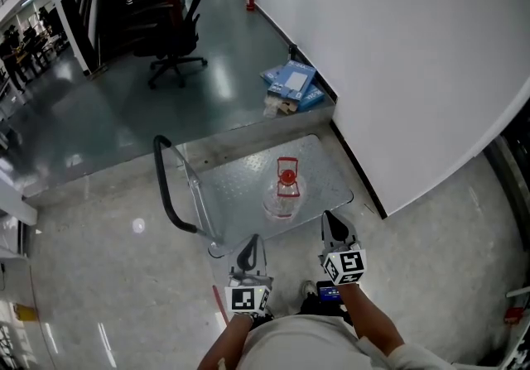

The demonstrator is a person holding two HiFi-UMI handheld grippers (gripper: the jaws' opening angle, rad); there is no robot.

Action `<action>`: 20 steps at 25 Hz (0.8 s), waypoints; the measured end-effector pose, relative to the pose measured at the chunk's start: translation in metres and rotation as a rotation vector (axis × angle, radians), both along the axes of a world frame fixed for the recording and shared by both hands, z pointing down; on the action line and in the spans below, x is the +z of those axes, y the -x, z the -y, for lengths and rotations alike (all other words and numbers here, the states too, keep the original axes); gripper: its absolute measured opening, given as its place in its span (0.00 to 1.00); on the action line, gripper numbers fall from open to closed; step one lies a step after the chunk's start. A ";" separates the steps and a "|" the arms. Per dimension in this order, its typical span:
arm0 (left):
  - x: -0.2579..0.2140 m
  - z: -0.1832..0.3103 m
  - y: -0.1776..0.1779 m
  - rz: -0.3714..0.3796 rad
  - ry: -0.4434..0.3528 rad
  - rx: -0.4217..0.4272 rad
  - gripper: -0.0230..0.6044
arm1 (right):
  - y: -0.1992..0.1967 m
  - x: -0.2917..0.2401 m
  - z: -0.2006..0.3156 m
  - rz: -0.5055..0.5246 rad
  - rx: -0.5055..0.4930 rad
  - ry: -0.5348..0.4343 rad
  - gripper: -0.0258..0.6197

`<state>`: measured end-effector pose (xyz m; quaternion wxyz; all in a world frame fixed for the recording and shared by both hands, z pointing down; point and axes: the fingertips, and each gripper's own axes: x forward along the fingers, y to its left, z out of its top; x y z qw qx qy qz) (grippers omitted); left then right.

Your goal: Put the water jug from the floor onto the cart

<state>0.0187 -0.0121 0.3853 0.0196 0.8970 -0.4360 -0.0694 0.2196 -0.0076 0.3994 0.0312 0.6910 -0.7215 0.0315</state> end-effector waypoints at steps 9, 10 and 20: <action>0.003 -0.009 -0.055 0.021 -0.009 -0.038 0.04 | -0.025 0.017 -0.016 0.030 -0.088 -0.011 0.06; 0.005 -0.009 -0.060 0.029 -0.010 -0.042 0.04 | -0.029 0.020 -0.016 0.030 -0.098 -0.005 0.06; 0.009 -0.009 -0.075 0.034 0.011 -0.093 0.04 | -0.053 0.022 -0.016 0.028 -0.128 -0.005 0.06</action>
